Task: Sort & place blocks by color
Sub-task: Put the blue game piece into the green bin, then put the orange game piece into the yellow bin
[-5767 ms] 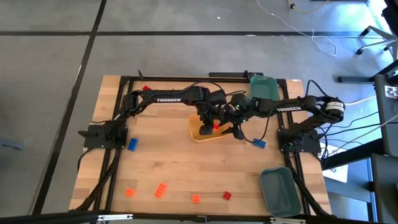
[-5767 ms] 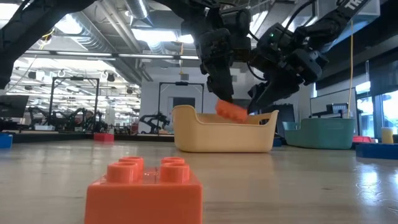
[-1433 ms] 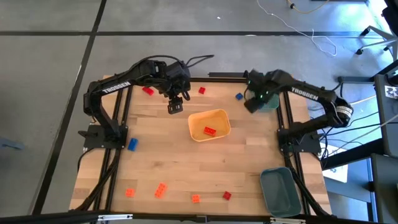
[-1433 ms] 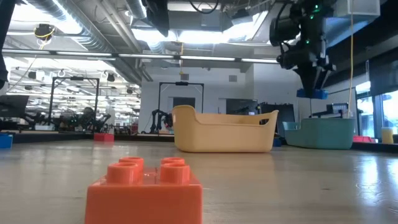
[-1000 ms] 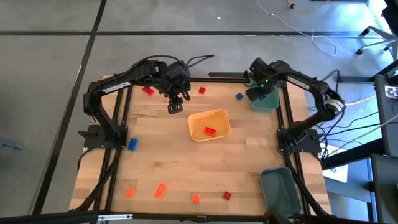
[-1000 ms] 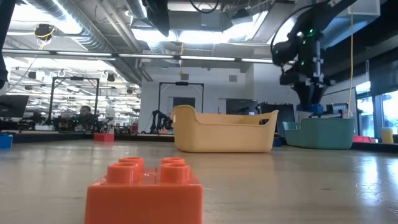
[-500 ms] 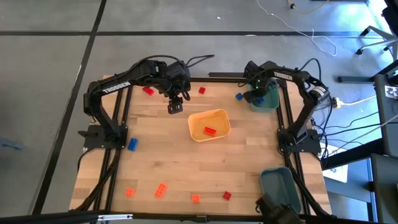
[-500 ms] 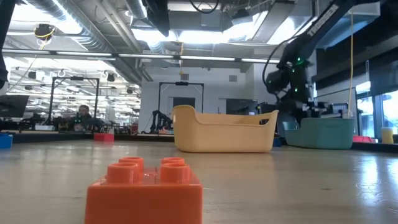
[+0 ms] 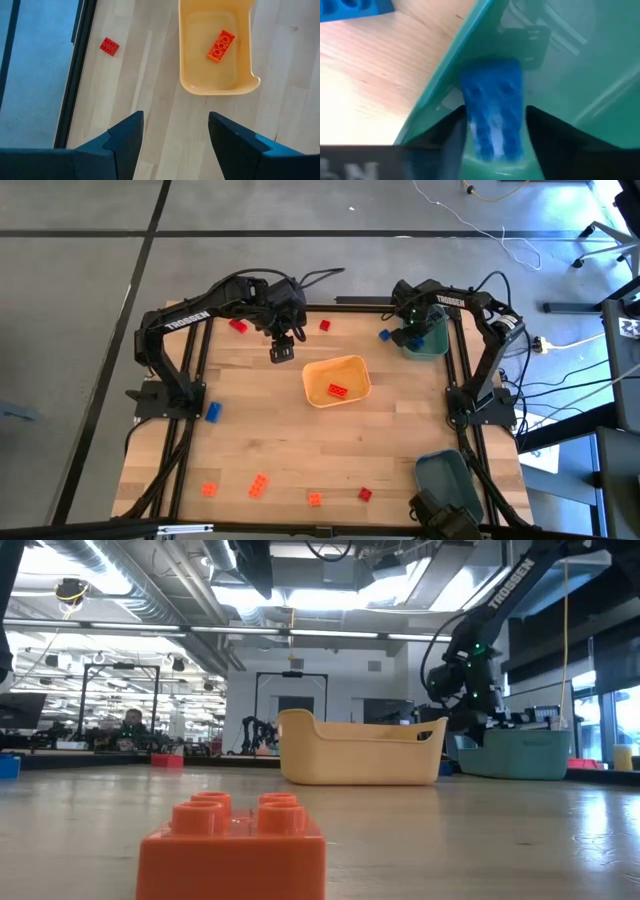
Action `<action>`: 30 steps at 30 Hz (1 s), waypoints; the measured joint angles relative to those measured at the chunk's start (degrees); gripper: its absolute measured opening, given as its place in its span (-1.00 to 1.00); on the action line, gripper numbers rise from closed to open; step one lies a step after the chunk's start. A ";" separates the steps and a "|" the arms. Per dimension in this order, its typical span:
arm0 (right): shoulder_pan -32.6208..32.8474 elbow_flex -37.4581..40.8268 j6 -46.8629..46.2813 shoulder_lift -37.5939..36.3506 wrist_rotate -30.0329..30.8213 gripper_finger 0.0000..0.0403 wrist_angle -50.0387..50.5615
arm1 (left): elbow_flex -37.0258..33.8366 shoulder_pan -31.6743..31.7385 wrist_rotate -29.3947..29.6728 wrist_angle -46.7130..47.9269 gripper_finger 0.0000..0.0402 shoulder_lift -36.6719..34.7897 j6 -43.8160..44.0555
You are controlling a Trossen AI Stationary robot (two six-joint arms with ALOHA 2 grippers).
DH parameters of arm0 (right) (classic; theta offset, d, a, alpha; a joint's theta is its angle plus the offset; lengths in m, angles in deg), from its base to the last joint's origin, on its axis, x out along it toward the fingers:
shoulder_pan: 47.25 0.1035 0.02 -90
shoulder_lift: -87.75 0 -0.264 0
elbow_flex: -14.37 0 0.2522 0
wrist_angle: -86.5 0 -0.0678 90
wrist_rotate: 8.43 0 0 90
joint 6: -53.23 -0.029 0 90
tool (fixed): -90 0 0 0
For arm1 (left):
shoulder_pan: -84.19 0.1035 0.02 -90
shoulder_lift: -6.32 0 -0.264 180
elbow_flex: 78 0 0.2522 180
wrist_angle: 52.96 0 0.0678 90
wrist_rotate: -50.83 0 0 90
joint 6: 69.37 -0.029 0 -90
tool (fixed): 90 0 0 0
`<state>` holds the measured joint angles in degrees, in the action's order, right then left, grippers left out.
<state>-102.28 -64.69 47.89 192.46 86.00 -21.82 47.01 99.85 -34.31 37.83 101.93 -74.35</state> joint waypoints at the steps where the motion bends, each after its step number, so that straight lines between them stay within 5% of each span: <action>1: 0.00 0.00 -0.18 0.00 0.00 0.15 0.01 | 0.00 0.00 0.00 0.01 0.08 0.00 0.00; 7: 0.02 0.00 -0.15 0.00 -0.01 0.38 1.54 | 0.00 0.00 0.00 0.01 0.08 0.00 0.02; 18: 2.20 -9.82 2.79 -0.05 0.43 0.01 10.60 | -0.02 0.04 0.00 0.00 0.08 0.00 -0.08; 30: 5.57 -26.71 5.10 -0.11 0.13 -0.01 27.85 | -0.03 0.25 0.43 4.26 0.08 0.00 0.58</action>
<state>-96.70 -91.40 52.99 192.35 86.13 6.03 46.98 100.09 -33.88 42.09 101.93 -73.77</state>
